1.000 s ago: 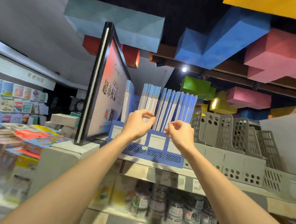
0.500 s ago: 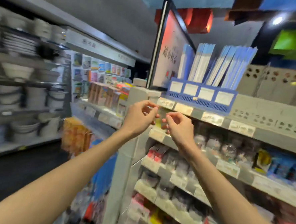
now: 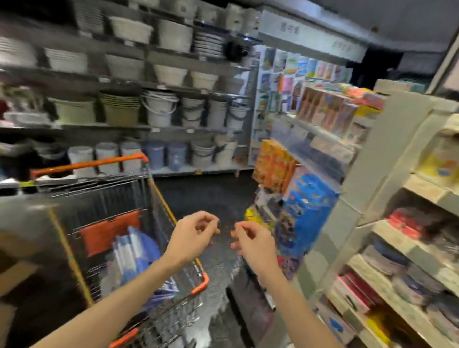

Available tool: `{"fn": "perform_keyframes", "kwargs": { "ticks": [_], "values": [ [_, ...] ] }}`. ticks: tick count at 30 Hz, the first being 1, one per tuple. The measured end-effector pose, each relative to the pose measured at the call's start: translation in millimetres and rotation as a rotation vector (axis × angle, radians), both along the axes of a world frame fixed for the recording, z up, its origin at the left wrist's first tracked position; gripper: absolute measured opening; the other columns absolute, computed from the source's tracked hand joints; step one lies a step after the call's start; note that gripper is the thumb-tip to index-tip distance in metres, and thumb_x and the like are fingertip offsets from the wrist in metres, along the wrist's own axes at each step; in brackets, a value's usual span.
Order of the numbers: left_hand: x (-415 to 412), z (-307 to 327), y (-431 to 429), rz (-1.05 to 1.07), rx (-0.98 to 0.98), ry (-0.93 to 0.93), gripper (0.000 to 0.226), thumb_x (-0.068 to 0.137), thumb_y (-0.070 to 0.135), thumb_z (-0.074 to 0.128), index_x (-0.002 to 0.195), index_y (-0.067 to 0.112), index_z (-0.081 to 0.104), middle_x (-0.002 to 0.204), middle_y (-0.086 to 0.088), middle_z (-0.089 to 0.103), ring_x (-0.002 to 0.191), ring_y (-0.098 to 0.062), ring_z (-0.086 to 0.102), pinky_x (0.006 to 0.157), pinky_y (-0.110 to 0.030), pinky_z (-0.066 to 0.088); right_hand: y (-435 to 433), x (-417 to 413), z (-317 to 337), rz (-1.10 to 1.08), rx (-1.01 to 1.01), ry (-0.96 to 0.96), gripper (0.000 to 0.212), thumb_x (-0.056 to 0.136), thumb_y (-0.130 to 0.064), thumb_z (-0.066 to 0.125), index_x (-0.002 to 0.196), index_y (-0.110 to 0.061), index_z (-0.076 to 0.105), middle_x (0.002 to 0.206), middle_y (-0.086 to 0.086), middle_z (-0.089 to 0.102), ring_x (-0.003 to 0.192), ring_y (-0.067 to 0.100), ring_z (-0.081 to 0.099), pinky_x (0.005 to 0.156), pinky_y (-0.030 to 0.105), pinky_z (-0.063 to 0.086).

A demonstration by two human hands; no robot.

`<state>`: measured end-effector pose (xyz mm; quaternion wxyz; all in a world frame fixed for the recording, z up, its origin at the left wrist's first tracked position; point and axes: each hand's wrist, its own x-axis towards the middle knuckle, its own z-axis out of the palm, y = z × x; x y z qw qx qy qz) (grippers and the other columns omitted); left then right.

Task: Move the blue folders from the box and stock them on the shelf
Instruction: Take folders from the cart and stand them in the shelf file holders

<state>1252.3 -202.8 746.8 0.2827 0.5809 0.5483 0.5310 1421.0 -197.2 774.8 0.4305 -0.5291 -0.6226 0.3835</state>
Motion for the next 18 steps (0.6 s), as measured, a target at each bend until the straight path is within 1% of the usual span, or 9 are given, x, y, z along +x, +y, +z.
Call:
{"fn": "perform_keyframes", "kwargs": {
  "ticks": [2, 4, 6, 8, 9, 12, 14, 16, 18],
  "values": [
    [-36.6, -23.8, -8.3, 0.044, -0.076, -0.009, 0.011, 0.097, 0.014, 0.062, 0.092, 0.020, 0.070, 0.076, -0.001, 0.076, 0.071, -0.021, 0.074, 0.065, -0.050, 0.062, 6.0, -37.9, -24.8, 0.056, -0.008, -0.046, 0.014, 0.095, -0.016, 0.061, 0.084, -0.020, 0.068, 0.079, 0.005, 0.074, 0.061, 0.016, 0.070, 0.054, 0.031, 0.054],
    [-69.9, -39.7, -12.9, 0.087, -0.118, -0.016, 0.010, 0.098, 0.017, 0.062, 0.093, 0.020, 0.070, 0.079, 0.001, 0.076, 0.072, -0.021, 0.075, 0.066, -0.048, 0.062, 11.7, -75.1, -43.0, 0.100, -0.031, -0.109, 0.016, 0.092, -0.018, 0.063, 0.079, -0.025, 0.069, 0.075, 0.003, 0.074, 0.065, 0.019, 0.072, 0.061, 0.035, 0.057],
    [-106.8, -57.2, -15.4, 0.148, -0.166, -0.006, 0.009, 0.099, 0.017, 0.061, 0.096, 0.016, 0.069, 0.080, 0.000, 0.076, 0.067, -0.011, 0.073, 0.061, -0.035, 0.062, 19.2, -117.2, -60.1, 0.172, -0.083, -0.123, 0.017, 0.094, -0.019, 0.061, 0.080, -0.025, 0.068, 0.077, 0.004, 0.074, 0.067, 0.019, 0.072, 0.057, 0.031, 0.056],
    [-140.0, -74.9, -15.3, 0.181, -0.221, 0.030, 0.012, 0.101, 0.019, 0.059, 0.103, 0.012, 0.068, 0.084, -0.003, 0.075, 0.062, -0.004, 0.069, 0.054, -0.020, 0.054, 28.3, -153.3, -75.1, 0.219, -0.151, -0.132, 0.014, 0.097, -0.019, 0.059, 0.088, -0.022, 0.069, 0.085, 0.004, 0.075, 0.069, 0.017, 0.072, 0.056, 0.025, 0.054],
    [-157.0, -85.9, -14.6, 0.191, -0.254, 0.047, 0.014, 0.102, 0.021, 0.058, 0.105, 0.013, 0.068, 0.085, -0.001, 0.075, 0.060, -0.005, 0.069, 0.054, -0.020, 0.053, 34.5, -170.2, -83.7, 0.232, -0.179, -0.153, 0.013, 0.098, -0.018, 0.058, 0.093, -0.019, 0.070, 0.089, 0.004, 0.075, 0.069, 0.016, 0.072, 0.056, 0.025, 0.054],
    [-208.0, -123.1, -6.5, 0.189, -0.371, 0.025, 0.015, 0.102, 0.028, 0.057, 0.106, 0.019, 0.067, 0.086, 0.005, 0.074, 0.061, -0.012, 0.070, 0.064, -0.032, 0.059, 56.6, -215.5, -114.0, 0.248, -0.262, -0.224, 0.016, 0.099, -0.013, 0.053, 0.098, -0.011, 0.069, 0.092, 0.006, 0.074, 0.065, 0.015, 0.072, 0.060, 0.030, 0.057],
    [-234.2, -142.0, 2.1, 0.182, -0.440, -0.006, 0.013, 0.102, 0.031, 0.056, 0.105, 0.022, 0.066, 0.088, 0.004, 0.074, 0.061, -0.013, 0.071, 0.065, -0.037, 0.061, 69.2, -238.3, -132.0, 0.246, -0.317, -0.268, 0.016, 0.101, -0.012, 0.052, 0.098, -0.010, 0.068, 0.094, 0.008, 0.074, 0.059, 0.012, 0.069, 0.052, 0.022, 0.052],
    [-253.6, -157.1, 9.7, 0.179, -0.468, -0.021, 0.009, 0.102, 0.033, 0.056, 0.102, 0.028, 0.063, 0.088, 0.005, 0.073, 0.062, -0.015, 0.072, 0.066, -0.045, 0.061, 78.3, -254.8, -147.8, 0.236, -0.362, -0.288, 0.015, 0.101, -0.013, 0.053, 0.099, -0.008, 0.067, 0.094, 0.012, 0.074, 0.061, 0.014, 0.068, 0.048, 0.016, 0.046],
    [-270.9, -171.5, 20.3, 0.173, -0.497, -0.047, 0.007, 0.102, 0.034, 0.056, 0.100, 0.031, 0.061, 0.088, 0.007, 0.074, 0.062, -0.017, 0.072, 0.066, -0.050, 0.061, 90.3, -272.4, -167.0, 0.235, -0.384, -0.331, 0.018, 0.101, -0.015, 0.054, 0.102, -0.004, 0.068, 0.095, 0.014, 0.074, 0.065, 0.019, 0.068, 0.049, 0.019, 0.048]
  ]
}}
